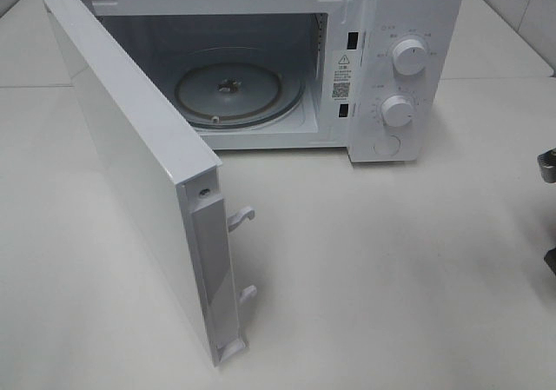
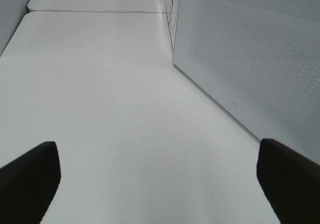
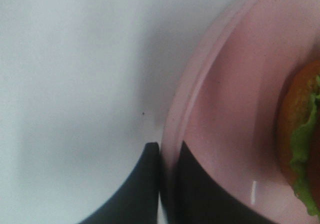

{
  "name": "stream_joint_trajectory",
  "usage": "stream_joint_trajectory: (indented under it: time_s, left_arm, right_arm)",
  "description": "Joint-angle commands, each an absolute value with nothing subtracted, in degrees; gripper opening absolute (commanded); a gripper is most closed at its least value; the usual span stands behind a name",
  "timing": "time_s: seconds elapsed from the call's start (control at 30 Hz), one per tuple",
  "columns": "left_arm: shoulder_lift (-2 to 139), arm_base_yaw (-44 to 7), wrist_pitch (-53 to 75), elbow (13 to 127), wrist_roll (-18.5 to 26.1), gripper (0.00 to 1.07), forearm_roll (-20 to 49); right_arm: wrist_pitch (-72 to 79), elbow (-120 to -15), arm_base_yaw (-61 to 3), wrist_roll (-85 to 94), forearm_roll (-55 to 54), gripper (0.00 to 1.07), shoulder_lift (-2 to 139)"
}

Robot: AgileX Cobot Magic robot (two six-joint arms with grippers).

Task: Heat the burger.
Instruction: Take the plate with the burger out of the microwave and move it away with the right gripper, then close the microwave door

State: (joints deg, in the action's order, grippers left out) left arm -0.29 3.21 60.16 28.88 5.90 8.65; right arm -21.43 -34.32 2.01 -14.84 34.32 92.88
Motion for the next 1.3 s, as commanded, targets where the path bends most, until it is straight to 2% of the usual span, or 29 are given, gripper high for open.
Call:
stream_joint_trajectory:
  time_s: [0.03,0.07,0.1,0.2,0.27,0.3,0.33,0.37,0.4,0.47,0.57,0.7,1.0,1.27,1.3]
  left_arm:
    - [-1.1,3.4,59.4,28.6,5.5,1.00,8.8]
    - [-1.1,3.4,59.4,28.6,5.5,1.00,8.8]
    - [-1.1,3.4,59.4,28.6,5.5,1.00,8.8]
    - [-1.1,3.4,59.4,28.6,5.5,1.00,8.8]
    - [-1.1,3.4,59.4,28.6,5.5,1.00,8.8]
    - [-1.1,3.4,59.4,28.6,5.5,1.00,8.8]
    - [-1.1,3.4,59.4,28.6,5.5,1.00,8.8]
    - [-1.1,3.4,59.4,28.6,5.5,1.00,8.8]
    - [-1.1,3.4,59.4,28.6,5.5,1.00,8.8]
    - [-1.1,3.4,59.4,28.6,5.5,1.00,8.8]
    - [-1.1,3.4,59.4,28.6,5.5,1.00,8.8]
    - [-1.1,3.4,59.4,28.6,5.5,1.00,8.8]
    - [-1.1,3.4,59.4,28.6,5.5,1.00,8.8]
    - [-1.1,3.4,59.4,28.6,5.5,1.00,8.8]
    - [-1.1,3.4,59.4,28.6,5.5,1.00,8.8]
  right_arm:
    - [-20.7,-36.1,2.0,-15.3,35.0,0.00,94.8]
    - [-20.7,-36.4,2.0,-15.3,34.4,0.02,95.2]
    - [-20.7,-36.4,2.0,-15.3,34.3,0.09,95.2]
    - [-20.7,-36.4,2.0,-15.3,34.0,0.14,95.2]
    - [-20.7,-36.4,2.0,-15.2,32.6,0.41,95.2]
    - [-20.7,-36.4,2.0,-15.2,32.6,0.41,95.2]
    - [-20.7,-36.4,2.0,-15.2,31.7,0.51,95.2]
    - [-20.7,-36.4,2.0,-15.2,29.7,0.67,95.2]
    - [-20.7,-36.4,2.0,-15.2,29.7,0.67,95.2]
    - [-20.7,-36.4,2.0,-15.2,26.9,0.86,95.2]
    - [-22.1,-37.5,2.0,-15.1,24.1,0.92,95.1]
    - [-24.7,-39.8,1.9,-15.1,20.9,0.92,94.7]
    - [-46.7,-48.9,1.9,-15.4,8.7,0.92,89.7]
    - [-55.5,-49.5,1.9,-11.9,2.6,0.92,78.4]
    - [-56.3,-48.7,1.9,-11.2,1.3,0.92,73.6]
